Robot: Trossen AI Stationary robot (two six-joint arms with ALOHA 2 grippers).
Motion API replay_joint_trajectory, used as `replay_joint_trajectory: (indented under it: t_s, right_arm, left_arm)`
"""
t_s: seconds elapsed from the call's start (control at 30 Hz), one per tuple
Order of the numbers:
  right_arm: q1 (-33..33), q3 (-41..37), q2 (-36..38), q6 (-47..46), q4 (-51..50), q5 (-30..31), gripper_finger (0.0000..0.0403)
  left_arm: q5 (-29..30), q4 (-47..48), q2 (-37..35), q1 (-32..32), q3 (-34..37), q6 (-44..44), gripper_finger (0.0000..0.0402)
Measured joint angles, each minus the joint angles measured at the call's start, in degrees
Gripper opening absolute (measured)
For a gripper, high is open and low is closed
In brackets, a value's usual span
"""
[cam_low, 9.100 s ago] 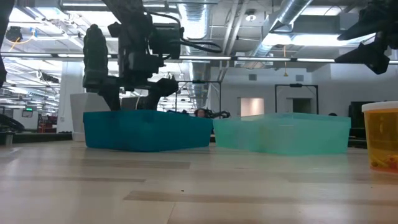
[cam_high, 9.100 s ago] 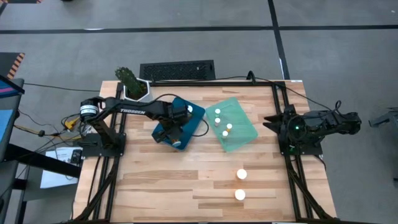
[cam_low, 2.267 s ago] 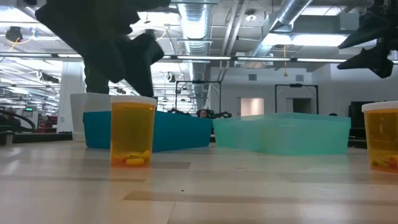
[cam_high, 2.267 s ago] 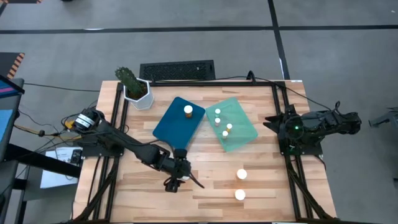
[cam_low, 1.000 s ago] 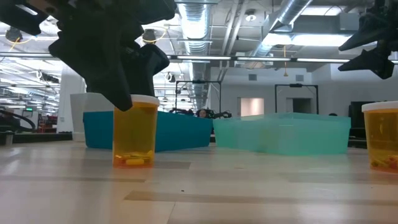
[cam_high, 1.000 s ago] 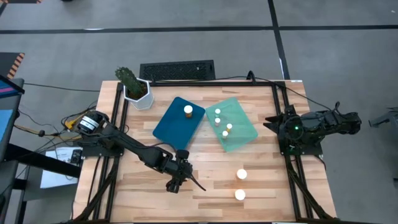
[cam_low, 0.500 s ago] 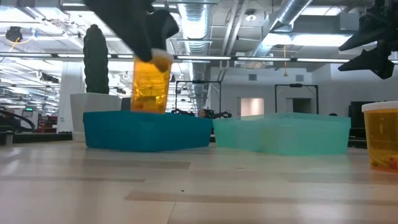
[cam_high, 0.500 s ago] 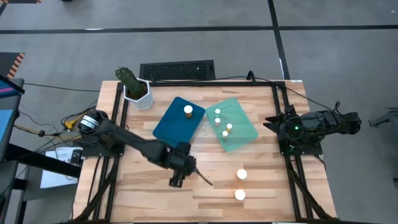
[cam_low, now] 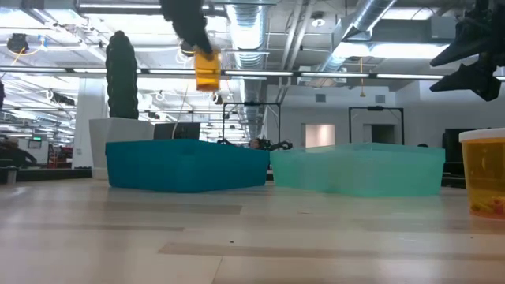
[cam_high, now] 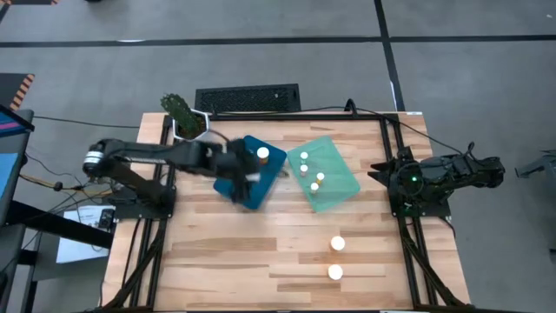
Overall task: Pick and place medicine bottles into bin by pill shape (circle, oval)
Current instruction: Put the yellow pill bottle into the blue bin
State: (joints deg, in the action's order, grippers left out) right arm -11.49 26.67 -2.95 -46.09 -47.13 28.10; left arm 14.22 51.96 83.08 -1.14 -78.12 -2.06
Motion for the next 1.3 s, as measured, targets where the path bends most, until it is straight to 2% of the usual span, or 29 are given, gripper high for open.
replay_joint_trajectory:
  t_s: [0.1, 0.23, 0.37, 0.53, 0.87, 1.07, 1.3]
  right_arm:
    - [0.01, -0.02, -0.01, 0.00, -0.05, 0.03, 0.0260]
    - [0.01, -0.01, 0.01, -0.02, -0.01, 0.07, 0.0260]
    - [0.01, -0.02, 0.01, -0.02, -0.03, 0.09, 0.0260]
    - [0.01, -0.02, -0.02, -0.42, -0.05, 0.13, 0.0260]
    - [0.01, -0.02, 0.00, -0.48, -0.05, 0.25, 0.0260]
    - [0.02, -0.02, -0.01, -0.60, -0.18, 0.28, 0.0260]
    - [0.01, 0.00, 0.01, -0.61, -0.21, 0.31, 0.0260]
  left_arm:
    - [-1.50, -1.21, -3.43, 5.80, 5.17, 0.46, 0.0217]
    - [-3.23, -8.13, -5.87, 11.23, 14.45, 2.30, 0.0217]
    - [-4.86, -17.52, -6.10, 14.26, 22.74, 4.17, 0.0218]
    - [-4.43, -26.41, -6.11, 15.84, 29.18, 4.45, 0.0218]
    - [-5.94, -29.86, -5.97, 19.33, 32.36, 7.77, 0.0218]
    - [-9.18, -31.13, -1.24, 20.36, 32.36, 8.44, 0.0218]
    - [-9.35, -31.05, 1.32, 20.36, 31.71, 6.95, 0.0218]
